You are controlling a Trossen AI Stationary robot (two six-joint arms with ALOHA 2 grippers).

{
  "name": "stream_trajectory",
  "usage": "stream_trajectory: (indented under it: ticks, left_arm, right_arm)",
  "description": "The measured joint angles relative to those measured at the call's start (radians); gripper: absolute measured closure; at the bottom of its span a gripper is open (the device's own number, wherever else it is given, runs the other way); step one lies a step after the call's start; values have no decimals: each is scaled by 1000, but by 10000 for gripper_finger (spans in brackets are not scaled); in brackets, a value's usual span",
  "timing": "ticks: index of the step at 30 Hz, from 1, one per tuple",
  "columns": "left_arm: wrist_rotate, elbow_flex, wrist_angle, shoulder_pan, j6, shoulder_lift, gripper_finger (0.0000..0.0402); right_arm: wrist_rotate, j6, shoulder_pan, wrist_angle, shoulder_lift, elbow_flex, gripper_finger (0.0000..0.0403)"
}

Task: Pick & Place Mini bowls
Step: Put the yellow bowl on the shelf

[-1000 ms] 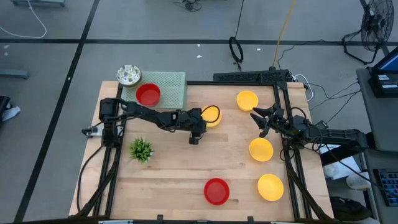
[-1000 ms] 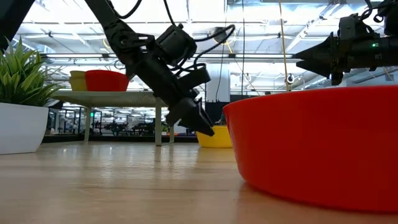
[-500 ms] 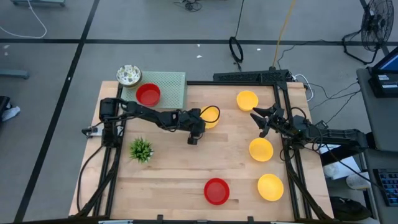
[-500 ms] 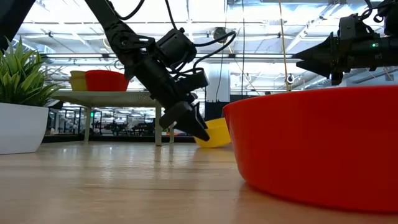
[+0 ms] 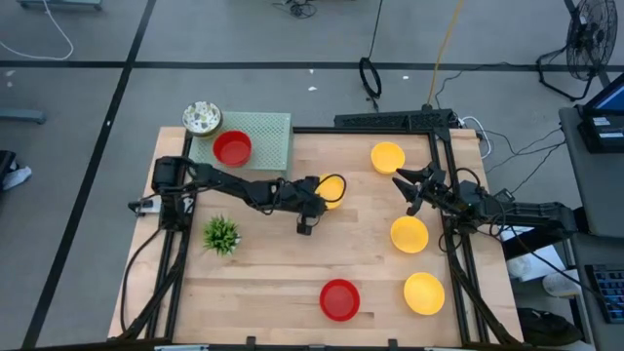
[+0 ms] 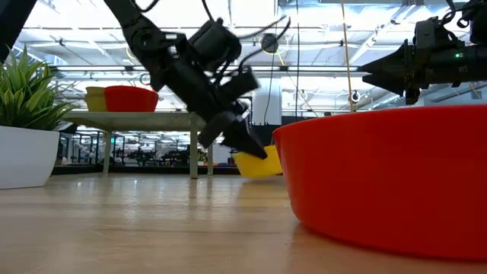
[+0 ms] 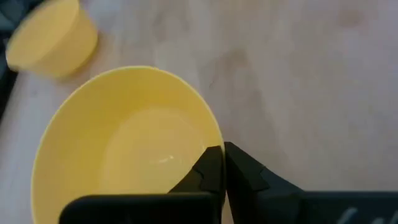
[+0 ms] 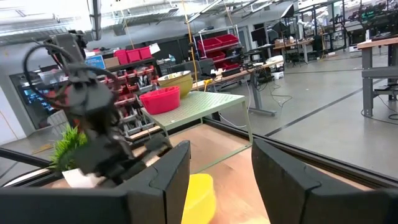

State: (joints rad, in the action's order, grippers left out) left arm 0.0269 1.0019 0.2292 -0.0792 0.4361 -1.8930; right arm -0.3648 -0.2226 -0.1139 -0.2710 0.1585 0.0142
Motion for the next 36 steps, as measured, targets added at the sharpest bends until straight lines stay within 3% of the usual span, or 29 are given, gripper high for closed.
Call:
stream_trajectory:
  ticks: [12, 16, 20, 26, 36]
  left_arm:
    - [16, 18, -45, 50, 8, 329, 392]
    - [127, 18, -131, 2, 7, 457, 391]
    - [192, 52, -330, -106, -113, 549, 395]
    - [189, 155, -659, -275, -213, 566, 397]
    - [76, 169, -759, -430, -196, 526, 395]
  right_arm:
    - [1, 0, 0, 1, 8, 0, 241]
    - [1, 0, 0, 0, 13, 0, 242]
    - [1, 0, 0, 0, 13, 0, 242]
    - [0, 0, 0, 0, 13, 0, 242]
    - [0, 0, 0, 0, 13, 0, 242]
